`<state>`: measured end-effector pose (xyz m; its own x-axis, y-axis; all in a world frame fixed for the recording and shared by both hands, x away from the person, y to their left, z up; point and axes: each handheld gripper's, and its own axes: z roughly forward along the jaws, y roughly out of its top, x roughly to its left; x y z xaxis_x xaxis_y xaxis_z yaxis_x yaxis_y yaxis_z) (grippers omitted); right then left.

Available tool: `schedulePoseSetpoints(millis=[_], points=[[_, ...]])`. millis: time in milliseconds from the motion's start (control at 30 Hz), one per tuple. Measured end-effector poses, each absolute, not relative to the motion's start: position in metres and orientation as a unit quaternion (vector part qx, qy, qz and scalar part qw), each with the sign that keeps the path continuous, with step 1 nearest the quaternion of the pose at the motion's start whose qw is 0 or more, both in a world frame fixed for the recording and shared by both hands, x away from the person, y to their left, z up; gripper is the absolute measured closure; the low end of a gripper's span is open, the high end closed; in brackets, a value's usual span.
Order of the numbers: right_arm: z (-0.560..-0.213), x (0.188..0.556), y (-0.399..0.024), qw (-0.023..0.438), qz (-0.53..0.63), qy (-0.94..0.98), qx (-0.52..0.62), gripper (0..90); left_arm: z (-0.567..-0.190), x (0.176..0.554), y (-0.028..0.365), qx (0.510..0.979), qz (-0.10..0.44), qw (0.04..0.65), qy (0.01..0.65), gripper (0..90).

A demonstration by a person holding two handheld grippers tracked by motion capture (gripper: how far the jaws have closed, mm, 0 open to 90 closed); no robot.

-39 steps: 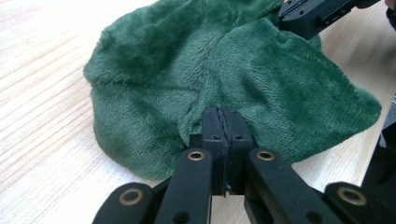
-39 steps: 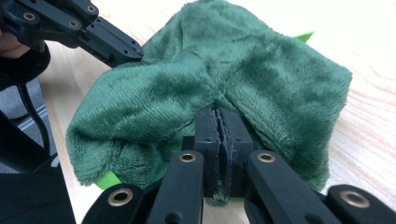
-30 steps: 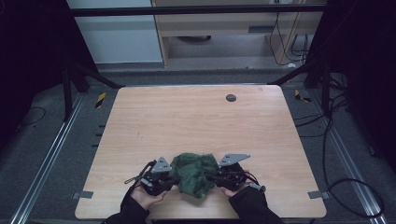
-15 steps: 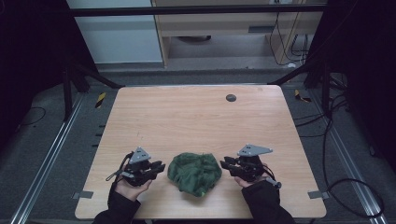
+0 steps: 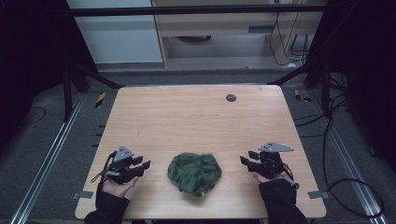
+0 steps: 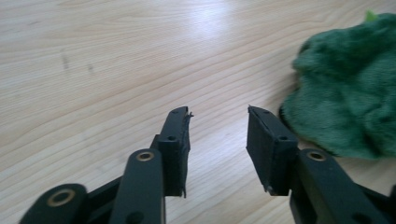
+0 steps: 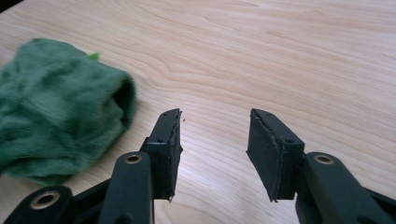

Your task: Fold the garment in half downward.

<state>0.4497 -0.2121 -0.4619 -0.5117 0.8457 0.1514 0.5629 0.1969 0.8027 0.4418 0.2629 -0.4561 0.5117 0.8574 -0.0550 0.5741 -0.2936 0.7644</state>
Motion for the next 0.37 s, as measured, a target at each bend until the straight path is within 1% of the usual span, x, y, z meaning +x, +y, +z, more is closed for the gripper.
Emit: schedulePoseSetpoints(millis=[200, 367], points=[[-0.467, 0.453, -0.227, 0.171, 0.419, 0.746, 0.488, 48.9, -0.462, 0.446, 0.278, 0.774, 0.192, 0.369, 0.477, 48.9], [-0.469, 0.455, -0.239, 0.179, 0.414, 0.736, 0.505, 45.7, -0.465, 0.449, 0.29, 0.768, 0.199, 0.365, 0.488, 44.6]])
